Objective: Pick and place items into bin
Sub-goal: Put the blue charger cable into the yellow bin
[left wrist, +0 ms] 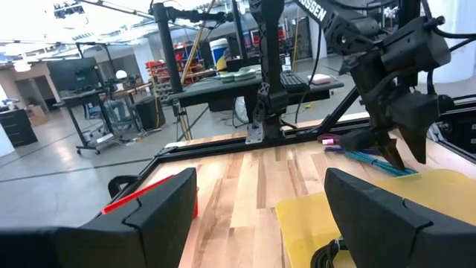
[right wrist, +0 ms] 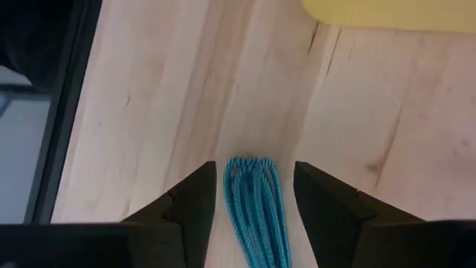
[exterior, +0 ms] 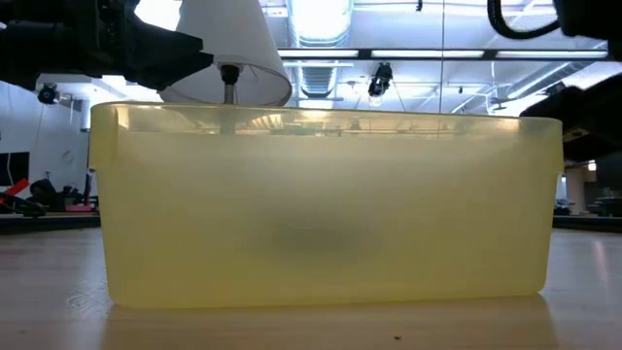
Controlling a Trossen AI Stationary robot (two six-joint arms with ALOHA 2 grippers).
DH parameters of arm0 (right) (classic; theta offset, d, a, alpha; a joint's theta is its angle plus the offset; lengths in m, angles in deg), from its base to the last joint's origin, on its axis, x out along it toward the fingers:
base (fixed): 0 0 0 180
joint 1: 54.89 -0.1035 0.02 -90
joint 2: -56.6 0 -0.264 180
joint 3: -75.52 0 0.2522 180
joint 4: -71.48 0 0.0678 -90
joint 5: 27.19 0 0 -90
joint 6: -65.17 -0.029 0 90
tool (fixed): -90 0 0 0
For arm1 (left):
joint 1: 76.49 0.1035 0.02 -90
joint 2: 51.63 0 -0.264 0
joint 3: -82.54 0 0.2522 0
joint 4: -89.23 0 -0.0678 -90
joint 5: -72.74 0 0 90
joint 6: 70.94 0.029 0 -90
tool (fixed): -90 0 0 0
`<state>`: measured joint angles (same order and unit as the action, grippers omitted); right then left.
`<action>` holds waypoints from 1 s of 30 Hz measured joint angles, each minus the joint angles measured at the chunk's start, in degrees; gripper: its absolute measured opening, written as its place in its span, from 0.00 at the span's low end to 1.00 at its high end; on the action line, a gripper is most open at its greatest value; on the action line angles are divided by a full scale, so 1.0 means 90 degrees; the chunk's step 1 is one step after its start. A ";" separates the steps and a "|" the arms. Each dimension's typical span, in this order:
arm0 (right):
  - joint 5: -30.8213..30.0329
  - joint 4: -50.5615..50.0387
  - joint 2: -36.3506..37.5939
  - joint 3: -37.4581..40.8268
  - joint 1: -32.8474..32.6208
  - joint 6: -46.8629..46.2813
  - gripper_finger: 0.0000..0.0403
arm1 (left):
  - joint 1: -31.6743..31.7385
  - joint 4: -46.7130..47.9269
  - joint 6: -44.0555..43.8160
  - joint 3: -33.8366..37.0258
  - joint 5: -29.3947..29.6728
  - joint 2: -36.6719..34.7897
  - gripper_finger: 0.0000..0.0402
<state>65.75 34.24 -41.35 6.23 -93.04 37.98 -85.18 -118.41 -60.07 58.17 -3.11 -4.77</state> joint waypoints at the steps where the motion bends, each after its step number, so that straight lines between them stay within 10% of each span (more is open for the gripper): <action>1: 0.0007 0.0101 -0.0020 0.0044 0.0000 -0.0021 0.42 | 0.0000 -0.0002 0.0000 0.0000 0.0000 -0.0001 0.69; 30: 0.0027 0.0157 -0.0051 0.0571 -0.0136 0.0216 0.17 | 0.0000 -0.0007 0.0002 0.0000 0.0000 0.0001 0.69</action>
<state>65.99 35.66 -41.81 11.36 -94.27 39.92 -85.18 -118.48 -60.05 58.17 -3.11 -4.76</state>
